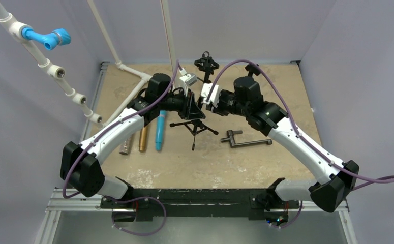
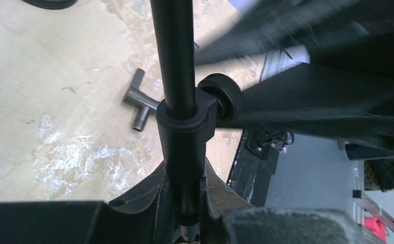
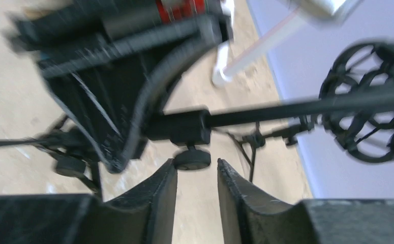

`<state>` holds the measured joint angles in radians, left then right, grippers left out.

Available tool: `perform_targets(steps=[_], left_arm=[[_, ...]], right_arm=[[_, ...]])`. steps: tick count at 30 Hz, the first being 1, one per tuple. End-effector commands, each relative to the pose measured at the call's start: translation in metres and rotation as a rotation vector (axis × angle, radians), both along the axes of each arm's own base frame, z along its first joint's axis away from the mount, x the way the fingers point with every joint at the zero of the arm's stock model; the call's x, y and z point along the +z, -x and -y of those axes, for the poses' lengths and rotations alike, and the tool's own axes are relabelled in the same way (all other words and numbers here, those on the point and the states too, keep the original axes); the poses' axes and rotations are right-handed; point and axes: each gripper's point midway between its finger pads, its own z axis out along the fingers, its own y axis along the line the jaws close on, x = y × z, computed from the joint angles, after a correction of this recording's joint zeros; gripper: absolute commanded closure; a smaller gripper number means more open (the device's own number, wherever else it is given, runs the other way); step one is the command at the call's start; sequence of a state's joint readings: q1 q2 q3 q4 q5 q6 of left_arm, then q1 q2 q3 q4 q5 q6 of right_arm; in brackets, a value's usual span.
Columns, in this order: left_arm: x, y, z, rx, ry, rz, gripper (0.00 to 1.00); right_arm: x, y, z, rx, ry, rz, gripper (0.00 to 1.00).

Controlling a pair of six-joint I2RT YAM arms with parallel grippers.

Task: Remove the microphone from the stand

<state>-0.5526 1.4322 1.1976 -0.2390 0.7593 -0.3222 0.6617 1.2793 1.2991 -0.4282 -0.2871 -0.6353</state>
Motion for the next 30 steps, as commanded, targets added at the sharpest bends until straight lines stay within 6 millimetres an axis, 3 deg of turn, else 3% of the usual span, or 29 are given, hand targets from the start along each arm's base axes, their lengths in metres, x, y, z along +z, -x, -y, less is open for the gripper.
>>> perform_targets(steps=[1,7,15,22,30], left_arm=[[0.063,0.022,0.009,-0.144,0.168,0.171,1.00],[0.057,0.018,0.005,-0.115,0.138,0.199,1.00],[0.052,0.002,-0.002,-0.024,0.079,0.242,1.00],[0.047,0.006,-0.004,-0.037,0.076,0.258,1.00],[0.049,0.010,-0.004,-0.051,0.084,0.261,1.00]], right_arm=[[-0.025,-0.038,0.048,-0.209,0.209,0.125,0.63],[-0.028,-0.031,0.045,-0.212,0.153,0.074,0.52],[-0.005,0.015,0.017,-0.036,-0.028,-0.153,0.48],[0.041,0.013,0.019,-0.042,-0.389,-0.415,0.44],[0.043,0.016,0.003,-0.004,-0.532,-0.640,0.36]])
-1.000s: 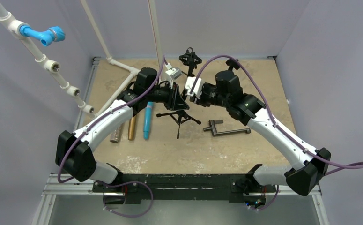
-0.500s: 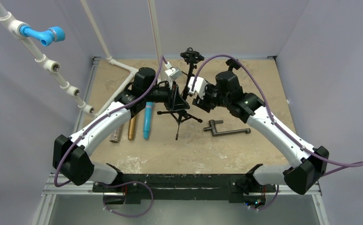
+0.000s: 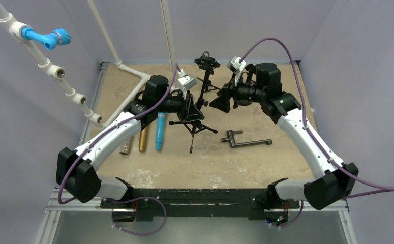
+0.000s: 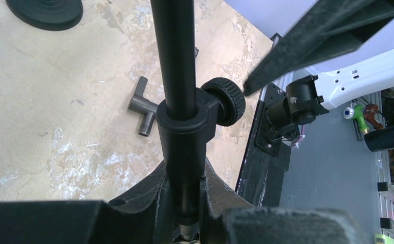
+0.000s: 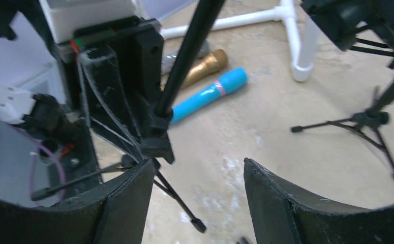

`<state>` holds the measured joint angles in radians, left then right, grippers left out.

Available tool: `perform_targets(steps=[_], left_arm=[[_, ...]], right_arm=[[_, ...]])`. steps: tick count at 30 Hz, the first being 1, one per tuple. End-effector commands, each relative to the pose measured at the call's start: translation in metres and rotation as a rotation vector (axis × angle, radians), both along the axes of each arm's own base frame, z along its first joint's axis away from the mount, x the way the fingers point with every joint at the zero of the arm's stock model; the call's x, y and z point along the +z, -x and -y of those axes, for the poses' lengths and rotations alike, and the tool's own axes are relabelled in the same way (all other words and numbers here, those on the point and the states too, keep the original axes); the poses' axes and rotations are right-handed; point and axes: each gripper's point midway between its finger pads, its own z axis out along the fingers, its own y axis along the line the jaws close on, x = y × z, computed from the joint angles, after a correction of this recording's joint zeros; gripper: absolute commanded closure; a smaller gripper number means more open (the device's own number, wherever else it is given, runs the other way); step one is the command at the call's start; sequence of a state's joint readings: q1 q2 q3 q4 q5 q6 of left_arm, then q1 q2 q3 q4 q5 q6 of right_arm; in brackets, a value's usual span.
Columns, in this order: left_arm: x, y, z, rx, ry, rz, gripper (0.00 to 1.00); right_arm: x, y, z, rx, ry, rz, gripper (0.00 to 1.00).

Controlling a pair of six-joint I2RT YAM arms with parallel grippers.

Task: Remove the microphone from the stand

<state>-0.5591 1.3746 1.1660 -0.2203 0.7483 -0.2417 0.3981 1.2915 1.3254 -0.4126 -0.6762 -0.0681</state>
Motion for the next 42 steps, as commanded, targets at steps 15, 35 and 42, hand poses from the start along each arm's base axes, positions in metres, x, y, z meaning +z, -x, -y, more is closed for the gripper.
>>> perform_targets(steps=[15,35,42], left_arm=[[0.039,0.003,0.004,-0.037,0.078,0.138,1.00],[0.039,0.004,0.007,-0.041,0.091,0.095,1.00],[0.040,0.004,0.008,-0.040,0.096,0.090,1.00]], right_arm=[[0.013,0.017,-0.033,0.139,-0.225,-0.215,0.39],[-0.008,0.005,-0.020,0.090,0.122,0.151,0.97],[-0.026,-0.007,-0.002,0.025,0.370,0.326,0.66]])
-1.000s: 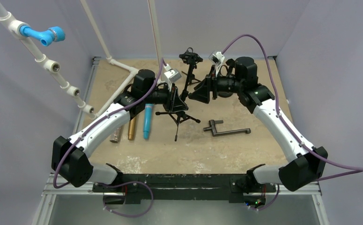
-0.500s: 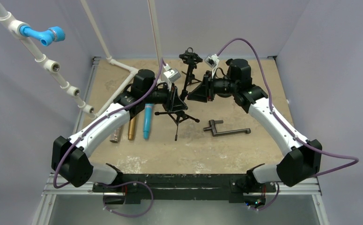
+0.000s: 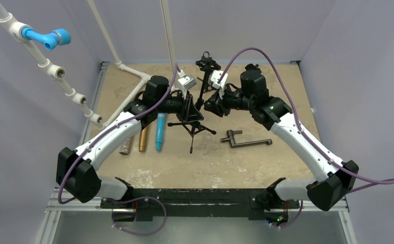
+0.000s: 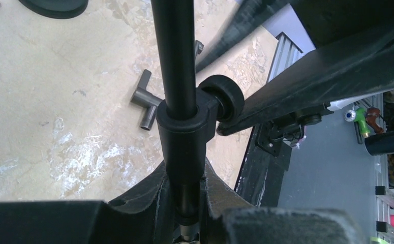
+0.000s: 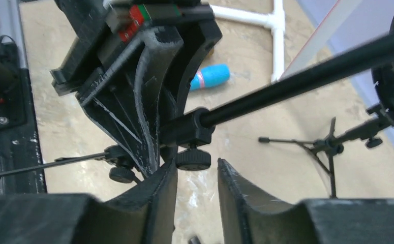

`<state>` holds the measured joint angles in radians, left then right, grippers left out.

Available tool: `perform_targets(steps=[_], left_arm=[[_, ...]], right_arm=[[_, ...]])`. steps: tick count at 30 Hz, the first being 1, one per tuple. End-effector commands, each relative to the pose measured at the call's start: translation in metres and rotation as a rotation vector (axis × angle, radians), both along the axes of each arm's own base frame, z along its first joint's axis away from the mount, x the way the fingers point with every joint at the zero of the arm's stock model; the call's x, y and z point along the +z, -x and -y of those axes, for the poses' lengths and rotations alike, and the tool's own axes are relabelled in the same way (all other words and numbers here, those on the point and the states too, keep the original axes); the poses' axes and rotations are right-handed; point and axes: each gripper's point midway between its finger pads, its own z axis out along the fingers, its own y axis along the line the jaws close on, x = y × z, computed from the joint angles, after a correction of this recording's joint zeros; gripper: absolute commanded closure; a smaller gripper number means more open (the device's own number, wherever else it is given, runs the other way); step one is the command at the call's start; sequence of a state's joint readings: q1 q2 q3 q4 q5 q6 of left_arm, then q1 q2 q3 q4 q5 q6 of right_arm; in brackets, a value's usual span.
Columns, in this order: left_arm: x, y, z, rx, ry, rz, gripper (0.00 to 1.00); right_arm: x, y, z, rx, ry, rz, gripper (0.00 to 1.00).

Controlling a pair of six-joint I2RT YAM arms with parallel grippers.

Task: Remove the microphone from the stand

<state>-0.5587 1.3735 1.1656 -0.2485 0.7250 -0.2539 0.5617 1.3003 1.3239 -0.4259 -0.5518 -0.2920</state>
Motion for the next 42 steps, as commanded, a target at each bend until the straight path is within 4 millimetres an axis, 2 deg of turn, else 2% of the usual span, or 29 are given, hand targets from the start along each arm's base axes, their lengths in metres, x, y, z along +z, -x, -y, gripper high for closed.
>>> perform_targets(steps=[1,3,5,10,14,19,22,25,29,33,38,42], left_arm=[[0.045,0.004,0.011,-0.064,0.116,0.120,1.00],[0.045,0.004,0.010,-0.062,0.115,0.121,1.00],[0.043,0.004,0.010,-0.061,0.112,0.119,1.00],[0.035,0.002,0.007,-0.049,0.090,0.135,1.00],[0.031,0.001,0.005,-0.055,0.070,0.167,1.00],[0.029,0.005,0.003,-0.086,0.058,0.213,1.00],[0.029,0.009,0.001,-0.101,0.056,0.233,1.00],[0.026,0.016,0.000,-0.138,0.042,0.249,1.00],[0.020,0.024,0.000,-0.186,0.036,0.246,1.00],[0.023,0.034,0.003,-0.245,0.062,0.230,1.00],[0.026,0.045,0.006,-0.314,0.090,0.193,1.00],[0.025,0.052,0.006,-0.342,0.098,0.178,1.00]], right_arm=[[-0.018,-0.023,0.032,-0.107,0.214,0.151,0.57],[-0.023,-0.021,0.033,-0.108,0.218,0.143,0.45],[-0.022,-0.019,0.034,-0.112,0.216,0.144,0.38],[-0.002,-0.009,0.044,-0.119,0.166,0.133,0.34],[0.036,-0.004,0.050,-0.148,-0.023,0.049,0.34],[0.086,-0.007,0.053,-0.171,-0.240,-0.053,0.34],[0.106,-0.009,0.049,-0.164,-0.323,-0.095,0.34],[0.120,-0.015,0.050,-0.165,-0.328,-0.058,0.34],[0.122,-0.027,0.061,-0.188,-0.215,0.078,0.33],[0.115,-0.036,0.074,-0.185,-0.080,0.224,0.32],[0.105,-0.043,0.082,-0.173,0.027,0.312,0.31],[0.105,-0.041,0.079,-0.132,0.052,0.343,0.31]])
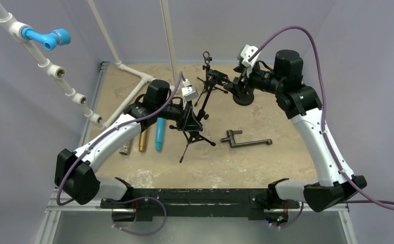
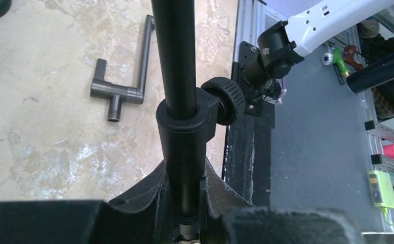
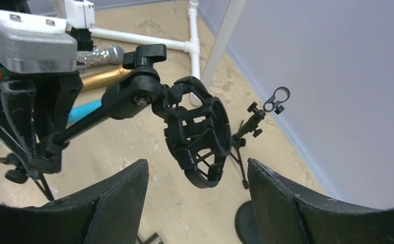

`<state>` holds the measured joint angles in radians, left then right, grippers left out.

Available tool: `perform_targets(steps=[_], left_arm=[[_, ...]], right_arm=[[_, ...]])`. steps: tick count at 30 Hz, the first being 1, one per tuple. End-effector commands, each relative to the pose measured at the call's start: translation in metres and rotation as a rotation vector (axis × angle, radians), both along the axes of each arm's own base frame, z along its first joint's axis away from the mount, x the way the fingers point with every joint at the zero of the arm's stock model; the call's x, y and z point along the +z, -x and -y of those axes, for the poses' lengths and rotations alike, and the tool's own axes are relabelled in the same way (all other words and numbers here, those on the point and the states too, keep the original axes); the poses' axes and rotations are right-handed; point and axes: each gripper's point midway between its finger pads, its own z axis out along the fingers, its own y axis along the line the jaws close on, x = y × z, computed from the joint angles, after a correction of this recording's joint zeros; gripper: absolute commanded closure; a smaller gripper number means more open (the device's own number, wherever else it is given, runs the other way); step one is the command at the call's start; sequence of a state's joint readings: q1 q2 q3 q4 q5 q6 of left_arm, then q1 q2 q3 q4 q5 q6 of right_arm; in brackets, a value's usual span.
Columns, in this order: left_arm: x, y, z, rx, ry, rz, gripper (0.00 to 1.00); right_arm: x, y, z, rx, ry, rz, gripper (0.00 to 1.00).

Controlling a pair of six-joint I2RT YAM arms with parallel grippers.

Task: Remove the microphone from the stand

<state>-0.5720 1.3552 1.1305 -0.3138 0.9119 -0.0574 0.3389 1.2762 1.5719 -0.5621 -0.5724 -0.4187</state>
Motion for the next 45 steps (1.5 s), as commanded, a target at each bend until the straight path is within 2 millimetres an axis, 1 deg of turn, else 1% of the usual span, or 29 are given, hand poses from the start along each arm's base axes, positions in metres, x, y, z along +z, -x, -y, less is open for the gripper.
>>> perform_targets(steps=[1,4,5,8,10,12,15,17,19,22,24,25,26,27,28,29,31,33,34,36,38,40,43,45], left_arm=[[0.034,0.013,0.006,-0.109,0.099,0.095,1.00],[0.034,0.018,0.007,-0.133,0.101,0.082,1.00],[0.034,0.020,0.008,-0.141,0.100,0.078,1.00],[0.032,0.023,0.009,-0.154,0.092,0.073,1.00],[0.031,0.024,0.010,-0.153,0.088,0.068,1.00],[0.031,0.021,0.010,-0.142,0.083,0.074,1.00],[0.031,0.012,0.010,-0.088,0.067,0.090,1.00],[0.030,0.001,0.010,-0.030,0.050,0.098,1.00],[0.027,-0.011,0.009,0.036,0.029,0.110,1.00],[0.024,-0.025,0.007,0.110,0.008,0.129,1.00],[0.025,-0.032,0.005,0.147,0.002,0.138,1.00],[0.025,-0.035,0.005,0.159,0.002,0.140,1.00],[0.026,-0.038,0.005,0.176,0.001,0.141,1.00],[0.027,-0.041,0.005,0.186,0.002,0.141,1.00],[0.027,-0.044,0.004,0.199,0.000,0.142,1.00],[0.027,-0.047,0.003,0.213,-0.004,0.141,1.00],[0.028,-0.055,0.001,0.247,-0.009,0.147,1.00],[0.027,-0.063,-0.003,0.285,-0.016,0.149,1.00],[0.027,-0.067,-0.004,0.299,-0.017,0.148,1.00],[0.029,-0.070,-0.004,0.299,-0.014,0.137,1.00],[0.031,-0.068,0.000,0.276,-0.005,0.123,1.00],[0.032,-0.066,0.003,0.261,0.007,0.108,1.00],[0.034,-0.065,0.003,0.258,0.011,0.106,1.00],[0.033,-0.065,0.002,0.259,0.010,0.111,1.00]], right_arm=[[0.015,-0.001,0.001,0.040,0.069,0.114,0.31],[0.010,-0.002,-0.006,0.068,0.085,0.124,0.32],[0.008,-0.005,-0.007,0.070,0.091,0.126,0.32],[0.003,-0.006,-0.015,0.106,0.094,0.127,0.35],[-0.001,-0.004,-0.022,0.142,0.100,0.125,0.41],[-0.011,0.005,-0.032,0.193,0.136,0.118,0.51],[-0.031,0.025,-0.045,0.273,0.192,0.103,0.65],[-0.046,0.035,-0.050,0.300,0.216,0.084,0.72],[-0.055,0.040,-0.049,0.307,0.227,0.069,0.79],[-0.071,0.046,-0.044,0.307,0.245,0.043,0.82],[-0.082,0.051,-0.042,0.314,0.253,0.016,0.82],[-0.088,0.055,-0.042,0.323,0.254,0.002,0.80],[-0.095,0.059,-0.042,0.331,0.256,-0.018,0.76],[-0.101,0.061,-0.041,0.333,0.258,-0.034,0.69],[-0.105,0.062,-0.040,0.325,0.258,-0.046,0.60],[-0.106,0.062,-0.038,0.308,0.258,-0.054,0.52],[-0.099,0.059,-0.034,0.255,0.241,-0.057,0.43],[-0.083,0.060,-0.032,0.221,0.196,-0.064,0.35],[-0.075,0.063,-0.033,0.220,0.160,-0.078,0.33],[-0.059,0.071,-0.038,0.240,0.062,-0.136,0.32],[-0.043,0.076,-0.046,0.275,-0.043,-0.192,0.33],[-0.035,0.084,-0.054,0.327,-0.135,-0.263,0.35],[-0.035,0.088,-0.060,0.362,-0.202,-0.329,0.38],[-0.041,0.088,-0.061,0.366,-0.204,-0.342,0.38]])
